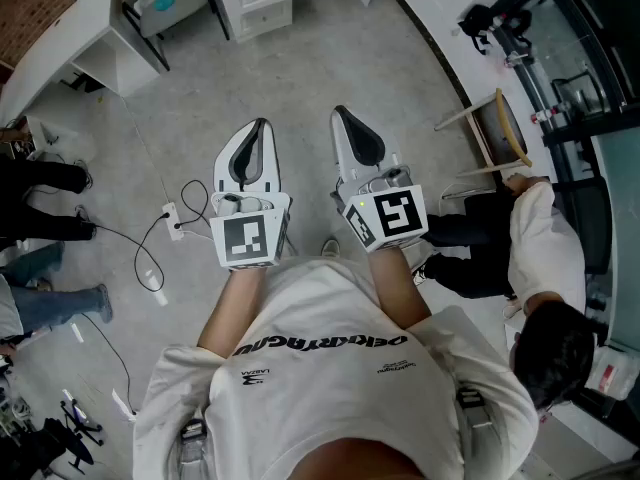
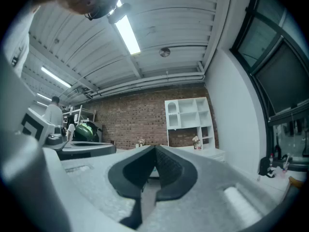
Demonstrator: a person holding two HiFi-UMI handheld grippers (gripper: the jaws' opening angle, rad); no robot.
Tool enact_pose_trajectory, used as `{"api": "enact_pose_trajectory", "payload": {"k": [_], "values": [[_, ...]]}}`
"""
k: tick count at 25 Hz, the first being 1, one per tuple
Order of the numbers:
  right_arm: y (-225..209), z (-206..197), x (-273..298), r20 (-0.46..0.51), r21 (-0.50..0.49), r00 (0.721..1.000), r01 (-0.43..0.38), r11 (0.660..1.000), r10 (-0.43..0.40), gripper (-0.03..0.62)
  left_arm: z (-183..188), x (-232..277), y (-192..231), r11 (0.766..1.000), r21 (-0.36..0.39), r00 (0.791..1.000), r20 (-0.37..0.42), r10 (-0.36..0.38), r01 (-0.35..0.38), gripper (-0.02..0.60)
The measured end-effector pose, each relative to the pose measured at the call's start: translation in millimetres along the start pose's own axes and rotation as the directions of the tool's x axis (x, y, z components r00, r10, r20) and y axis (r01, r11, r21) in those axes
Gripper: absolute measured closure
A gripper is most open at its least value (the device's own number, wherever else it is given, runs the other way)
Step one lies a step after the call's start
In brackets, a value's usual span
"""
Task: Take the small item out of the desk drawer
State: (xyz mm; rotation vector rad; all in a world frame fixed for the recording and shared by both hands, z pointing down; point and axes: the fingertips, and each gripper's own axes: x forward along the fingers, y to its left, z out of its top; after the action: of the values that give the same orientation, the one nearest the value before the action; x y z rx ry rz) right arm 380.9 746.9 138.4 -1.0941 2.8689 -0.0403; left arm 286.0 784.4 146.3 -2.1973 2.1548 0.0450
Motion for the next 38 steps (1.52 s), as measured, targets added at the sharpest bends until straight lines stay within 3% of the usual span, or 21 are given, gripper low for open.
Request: {"api": "enact_pose_trajectory", "payload": {"k": [6, 11, 23, 30, 38], "values": [[22, -8, 43, 0.011, 0.025, 1.0, 0.005, 1.0, -0.005, 0.598, -2, 14, 45, 0.999, -0.02, 0.999, 0.015, -0.033, 0.034, 0.583], [43, -19, 83, -0.002, 0.023, 0.998, 0.055, 0.998, -0.055, 0.597, -12, 27, 94, 0.996, -0.048, 0.997, 0.013, -0.072, 0.073, 0.584], [25, -50, 156, -0.057, 0.028, 0.993, 0.104, 0.994, -0.103, 0.597, -44, 84, 137, 0.993, -0.071, 0.995, -0.043, -0.092, 0.089, 0.584], [-17, -64, 232, -0.036, 0.04, 0.996, 0.089, 0.995, -0.087, 0.597, -64, 165, 166, 0.996, -0.042, 0.996, -0.042, -0.076, 0.074, 0.584], [-131, -53, 350, -0.043, 0.037, 0.997, 0.06, 0.998, -0.058, 0.597, -66, 328, 183, 1.0, -0.016, 0.999, -0.041, -0.025, 0.024, 0.583]]}}
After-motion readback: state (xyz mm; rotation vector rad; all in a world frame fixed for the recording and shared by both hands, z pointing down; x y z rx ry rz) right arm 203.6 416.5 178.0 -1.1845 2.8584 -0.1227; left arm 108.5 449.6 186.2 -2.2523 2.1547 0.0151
